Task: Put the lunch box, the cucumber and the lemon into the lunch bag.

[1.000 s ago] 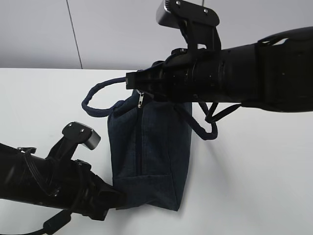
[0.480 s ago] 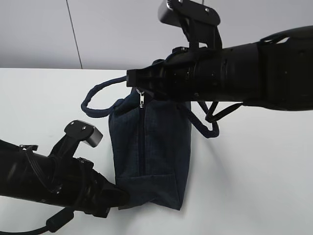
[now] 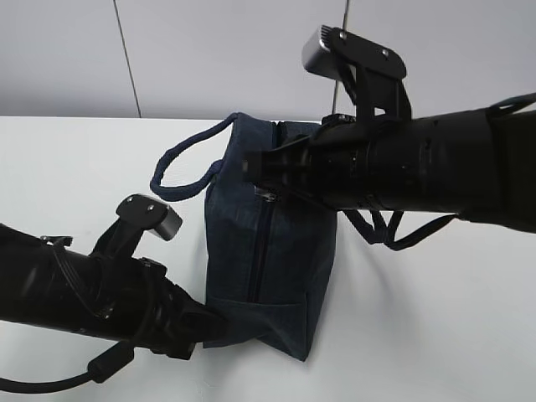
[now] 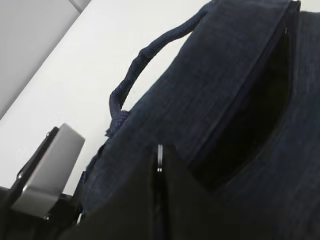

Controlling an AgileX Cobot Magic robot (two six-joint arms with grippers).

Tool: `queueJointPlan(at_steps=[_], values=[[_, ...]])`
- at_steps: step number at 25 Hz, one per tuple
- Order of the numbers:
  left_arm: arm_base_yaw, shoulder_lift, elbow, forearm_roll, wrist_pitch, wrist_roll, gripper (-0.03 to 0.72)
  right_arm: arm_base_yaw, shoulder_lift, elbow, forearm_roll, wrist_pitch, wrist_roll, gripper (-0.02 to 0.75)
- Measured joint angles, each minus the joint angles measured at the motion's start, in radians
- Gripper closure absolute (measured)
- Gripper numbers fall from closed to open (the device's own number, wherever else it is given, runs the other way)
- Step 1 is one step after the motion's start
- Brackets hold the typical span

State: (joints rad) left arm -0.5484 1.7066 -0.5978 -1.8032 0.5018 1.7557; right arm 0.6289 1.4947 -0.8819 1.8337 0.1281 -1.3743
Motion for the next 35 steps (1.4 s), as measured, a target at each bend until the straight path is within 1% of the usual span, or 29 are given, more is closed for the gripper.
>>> queueJointPlan(at_steps=[2, 3, 7, 8, 11, 14, 20, 24, 27, 30, 32, 33, 35], values=[[0.0, 0.0, 0.0, 0.0, 0.013, 0.0, 0.608, 0.0, -0.006, 0.006, 0.0, 0.002, 0.003, 0.738], [0.0, 0.0, 0.0, 0.0, 0.025, 0.0, 0.564, 0.0, -0.008, 0.008, 0.0, 0.002, 0.003, 0.738], [0.0, 0.0, -0.002, 0.0, 0.081, -0.002, 0.341, 0.0, -0.009, 0.009, 0.0, 0.002, 0.004, 0.738], [0.0, 0.0, -0.002, 0.0, 0.094, -0.002, 0.305, 0.0, -0.01, 0.009, 0.0, 0.004, 0.004, 0.738], [0.0, -0.014, -0.002, 0.0, 0.111, -0.002, 0.268, 0.0, -0.01, 0.009, 0.0, 0.004, 0.006, 0.738], [0.0, -0.056, -0.002, 0.0, 0.109, -0.002, 0.26, 0.0, -0.01, 0.009, 0.0, 0.004, 0.005, 0.738], [-0.001, -0.158, -0.002, 0.0, 0.043, -0.002, 0.259, 0.0, -0.01, 0.009, 0.0, 0.004, 0.005, 0.738], [-0.001, -0.177, -0.019, 0.0, 0.037, -0.002, 0.259, 0.0, -0.01, 0.009, 0.0, 0.006, 0.005, 0.738], [-0.001, -0.177, -0.047, 0.001, 0.034, -0.002, 0.273, 0.0, -0.01, 0.009, 0.0, 0.011, 0.005, 0.738], [-0.001, -0.177, -0.075, 0.001, 0.018, -0.002, 0.313, 0.0, -0.01, 0.009, 0.0, 0.013, 0.005, 0.738], [-0.001, -0.177, -0.085, 0.001, -0.004, -0.002, 0.36, 0.0, -0.01, 0.009, 0.0, 0.015, 0.005, 0.738], [-0.001, -0.177, -0.085, 0.001, -0.012, -0.002, 0.398, 0.0, -0.01, 0.009, 0.0, 0.017, 0.005, 0.738], [-0.001, -0.177, -0.086, 0.001, -0.023, -0.002, 0.504, 0.0, -0.01, 0.009, 0.0, 0.022, 0.005, 0.738]])
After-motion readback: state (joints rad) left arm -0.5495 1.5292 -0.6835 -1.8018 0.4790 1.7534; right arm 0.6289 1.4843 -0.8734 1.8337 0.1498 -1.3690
